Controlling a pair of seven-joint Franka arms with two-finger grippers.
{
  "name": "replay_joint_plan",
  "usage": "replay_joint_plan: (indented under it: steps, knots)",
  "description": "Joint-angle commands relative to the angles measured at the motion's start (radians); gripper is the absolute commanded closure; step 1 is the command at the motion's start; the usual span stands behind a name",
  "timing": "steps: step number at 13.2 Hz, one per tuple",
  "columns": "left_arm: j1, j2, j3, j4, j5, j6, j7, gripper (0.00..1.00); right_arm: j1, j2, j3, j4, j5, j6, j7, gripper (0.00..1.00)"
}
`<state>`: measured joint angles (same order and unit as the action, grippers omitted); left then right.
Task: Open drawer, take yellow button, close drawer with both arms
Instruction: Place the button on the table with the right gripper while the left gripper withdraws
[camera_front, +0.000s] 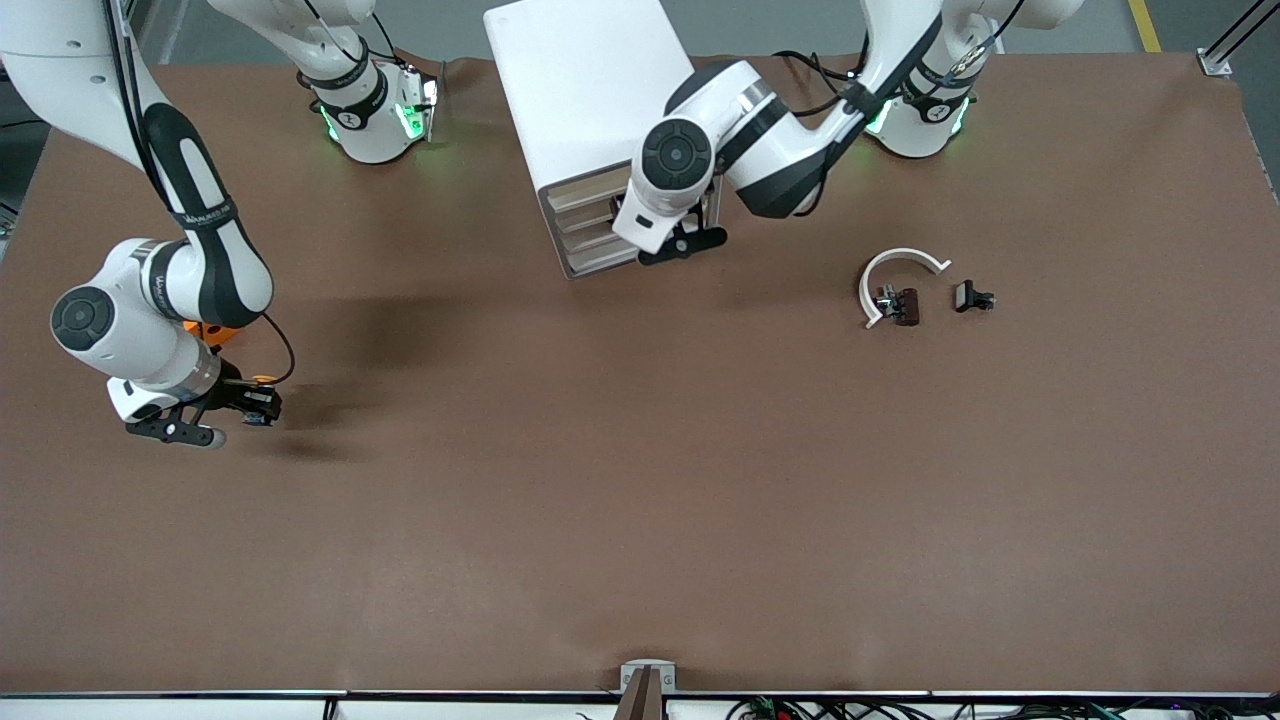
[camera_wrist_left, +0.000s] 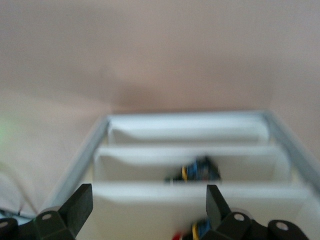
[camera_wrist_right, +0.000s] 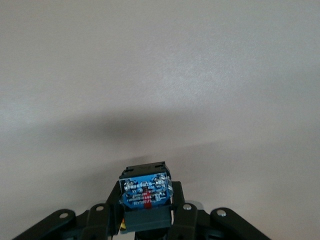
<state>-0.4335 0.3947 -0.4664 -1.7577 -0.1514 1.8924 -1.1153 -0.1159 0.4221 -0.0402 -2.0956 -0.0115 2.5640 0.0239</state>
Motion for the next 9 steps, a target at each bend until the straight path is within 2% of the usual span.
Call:
replay_joint_plan:
  steps: [1, 5, 8, 9]
  knots:
    - [0.042, 0.000, 0.049, 0.067, 0.151, -0.010, -0.011, 0.00, -0.030, 0.043, 0.025, -0.006, 0.025, 0.073, -0.062, 1.00]
    - [0.188, -0.028, 0.054, 0.156, 0.268, -0.024, 0.026, 0.00, -0.056, 0.080, 0.026, 0.000, 0.024, 0.113, -0.114, 1.00]
    - [0.323, -0.045, 0.054, 0.199, 0.328, -0.035, 0.185, 0.00, -0.056, 0.087, 0.028, 0.002, 0.024, 0.119, -0.114, 1.00]
    - [0.369, -0.049, 0.054, 0.214, 0.328, -0.035, 0.275, 0.00, -0.054, 0.089, 0.028, 0.003, 0.024, 0.119, -0.114, 0.76]
